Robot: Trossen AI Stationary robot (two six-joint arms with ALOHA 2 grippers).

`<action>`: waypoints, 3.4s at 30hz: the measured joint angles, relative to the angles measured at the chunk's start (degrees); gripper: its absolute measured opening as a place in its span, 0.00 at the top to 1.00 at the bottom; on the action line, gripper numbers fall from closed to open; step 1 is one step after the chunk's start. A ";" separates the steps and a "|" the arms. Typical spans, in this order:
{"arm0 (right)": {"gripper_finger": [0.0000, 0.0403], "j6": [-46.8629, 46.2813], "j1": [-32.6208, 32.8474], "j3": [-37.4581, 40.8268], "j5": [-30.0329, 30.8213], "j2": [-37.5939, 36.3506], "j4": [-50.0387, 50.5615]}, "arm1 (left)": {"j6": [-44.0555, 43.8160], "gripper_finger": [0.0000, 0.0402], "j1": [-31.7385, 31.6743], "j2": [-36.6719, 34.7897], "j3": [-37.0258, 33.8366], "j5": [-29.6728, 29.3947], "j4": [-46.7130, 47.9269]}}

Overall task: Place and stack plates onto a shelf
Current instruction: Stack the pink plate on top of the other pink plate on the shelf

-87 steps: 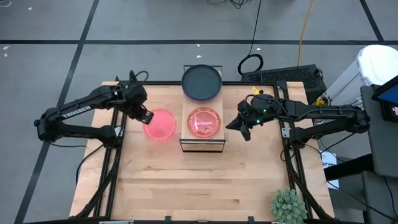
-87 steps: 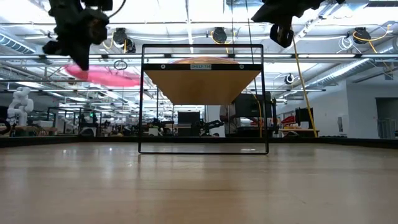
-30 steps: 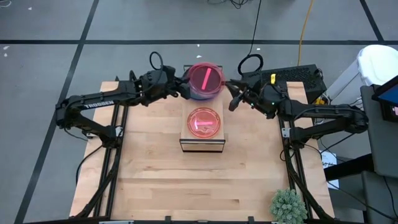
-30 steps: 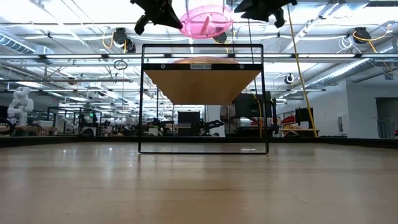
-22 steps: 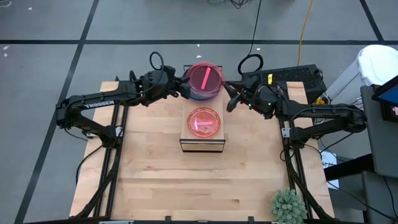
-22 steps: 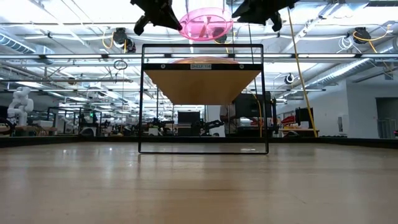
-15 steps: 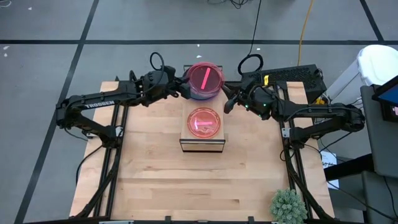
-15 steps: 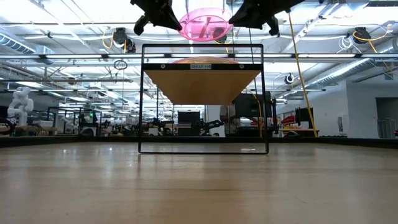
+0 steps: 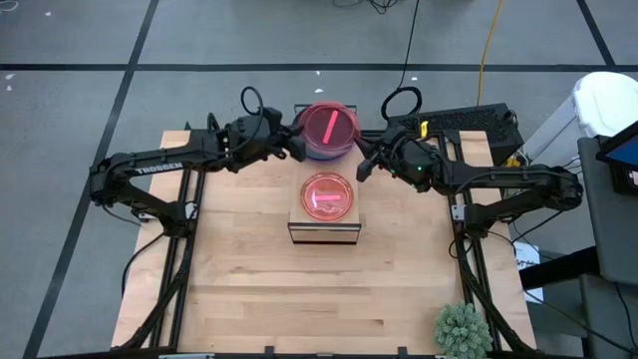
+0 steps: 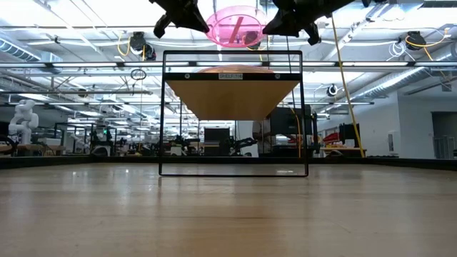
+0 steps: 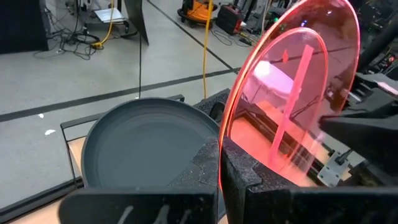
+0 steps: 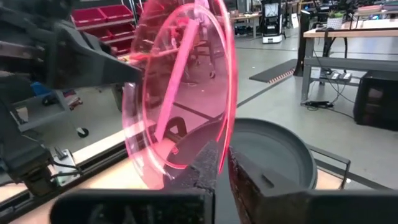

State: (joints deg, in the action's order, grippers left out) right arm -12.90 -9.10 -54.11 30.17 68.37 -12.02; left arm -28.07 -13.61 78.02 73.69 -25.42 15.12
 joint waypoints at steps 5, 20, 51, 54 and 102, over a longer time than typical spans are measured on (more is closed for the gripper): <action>0.99 -0.05 -0.01 0.02 0.20 -0.01 0.00 | 1.22 1.00 1.28 -0.02 0.00 -1.72 -0.03; 1.00 -1.52 -1.44 0.02 0.22 -0.01 0.24 | 1.97 0.92 2.18 -0.02 0.01 0.28 -1.55; 1.00 -18.41 -2.13 0.00 -0.39 -6.84 9.86 | -2.28 0.37 -0.91 -11.83 0.00 1.32 5.69; 1.00 -21.62 -2.13 0.00 -0.95 -8.50 12.86 | -1.68 0.37 -1.78 -13.04 0.00 1.36 7.65; 1.00 -57.65 -2.30 -0.02 -39.33 -0.73 17.04 | 7.25 0.79 0.99 -14.05 0.00 27.14 16.49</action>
State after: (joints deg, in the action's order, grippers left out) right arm -70.56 -11.40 -54.13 -9.16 67.65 5.02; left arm -20.82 -12.62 63.96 73.69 1.72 31.62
